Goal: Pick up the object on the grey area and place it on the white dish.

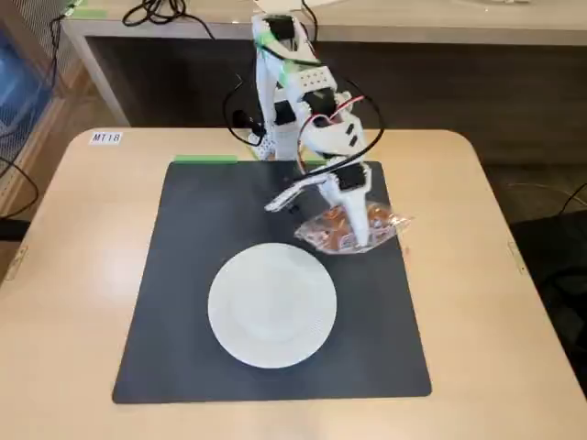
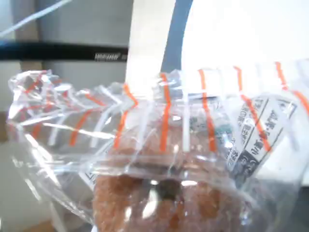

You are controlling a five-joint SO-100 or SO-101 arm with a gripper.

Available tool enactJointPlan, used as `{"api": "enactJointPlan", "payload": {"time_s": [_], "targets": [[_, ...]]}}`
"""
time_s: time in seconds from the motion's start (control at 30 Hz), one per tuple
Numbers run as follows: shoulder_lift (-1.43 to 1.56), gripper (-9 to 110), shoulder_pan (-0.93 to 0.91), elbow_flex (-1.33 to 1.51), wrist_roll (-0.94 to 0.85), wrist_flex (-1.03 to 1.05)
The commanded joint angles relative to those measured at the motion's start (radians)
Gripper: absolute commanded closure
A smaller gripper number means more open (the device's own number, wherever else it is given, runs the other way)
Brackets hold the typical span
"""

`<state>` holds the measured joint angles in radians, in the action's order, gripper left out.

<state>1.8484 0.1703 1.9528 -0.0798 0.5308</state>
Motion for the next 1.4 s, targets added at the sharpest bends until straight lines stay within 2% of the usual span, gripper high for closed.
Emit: {"api": "enactJointPlan", "payload": {"time_s": [0.0, 0.1, 0.27, 0.37, 0.53, 0.7, 0.87, 1.03, 1.13, 1.17, 1.3, 1.37], "targets": [[-0.098, 92, -0.086, -0.192, -0.061, 0.106], [-0.227, 91, -0.126, -0.318, -0.066, 0.190], [-0.525, 92, -0.141, -0.666, -0.060, 0.471], [-0.641, 93, -0.141, -0.772, -0.026, 0.541], [-0.721, 88, -0.169, -0.775, 0.031, 0.583], [-0.752, 73, -0.178, -0.775, 0.052, 0.640], [-0.723, 64, -0.179, -0.775, 0.052, 0.664], [-0.606, 61, -0.179, -0.773, 0.052, 0.742], [-0.462, 65, -0.156, -0.755, 0.049, 0.772], [-0.402, 69, -0.146, -0.749, 0.044, 0.778], [-0.123, 98, -0.086, -0.723, 0.023, 0.842], [0.077, 101, -0.049, -0.586, -0.002, 0.818]]}}
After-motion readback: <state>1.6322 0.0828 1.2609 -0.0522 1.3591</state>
